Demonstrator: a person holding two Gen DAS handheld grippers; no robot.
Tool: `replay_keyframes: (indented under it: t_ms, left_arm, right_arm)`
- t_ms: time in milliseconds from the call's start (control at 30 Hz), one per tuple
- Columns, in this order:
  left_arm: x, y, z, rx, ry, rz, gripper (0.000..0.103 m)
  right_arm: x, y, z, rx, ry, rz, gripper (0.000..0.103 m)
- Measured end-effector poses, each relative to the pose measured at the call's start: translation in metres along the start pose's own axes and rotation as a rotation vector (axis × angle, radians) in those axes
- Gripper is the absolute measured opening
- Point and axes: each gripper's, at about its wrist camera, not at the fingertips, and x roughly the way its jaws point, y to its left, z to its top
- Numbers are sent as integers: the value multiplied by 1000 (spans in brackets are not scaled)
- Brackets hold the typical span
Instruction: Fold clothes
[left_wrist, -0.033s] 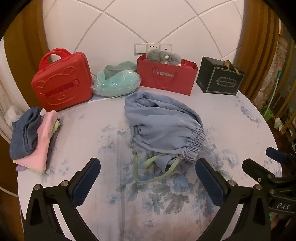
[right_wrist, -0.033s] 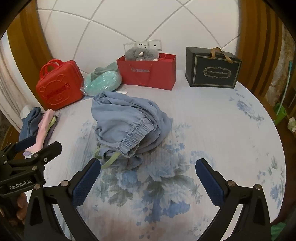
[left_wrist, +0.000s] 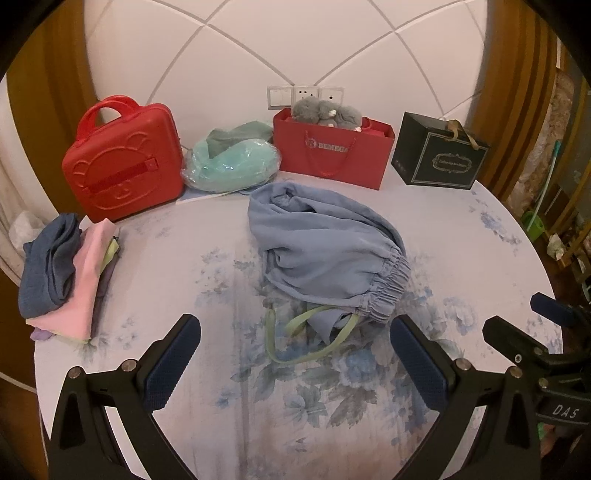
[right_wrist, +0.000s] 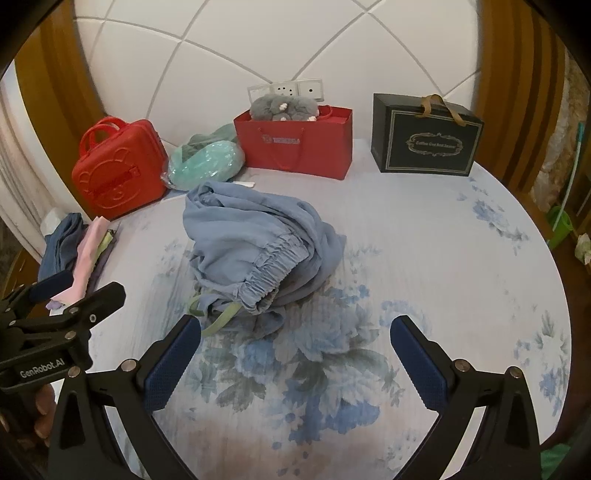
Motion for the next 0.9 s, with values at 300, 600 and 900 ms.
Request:
replay_keyframes:
  t_ms: [300,600,900]
  left_arm:
    - [7,-8,0,-17,31,23,103]
    - [14,2,-4,-28,45,9,103]
    - [13,3,-5,-29,47,4,103]
  right_arm:
    - [4,8,1,-20,30,-21,103]
    - [9,7,-3,-16,16,-16,103]
    - [7,-3,3,-17,23,-3,103]
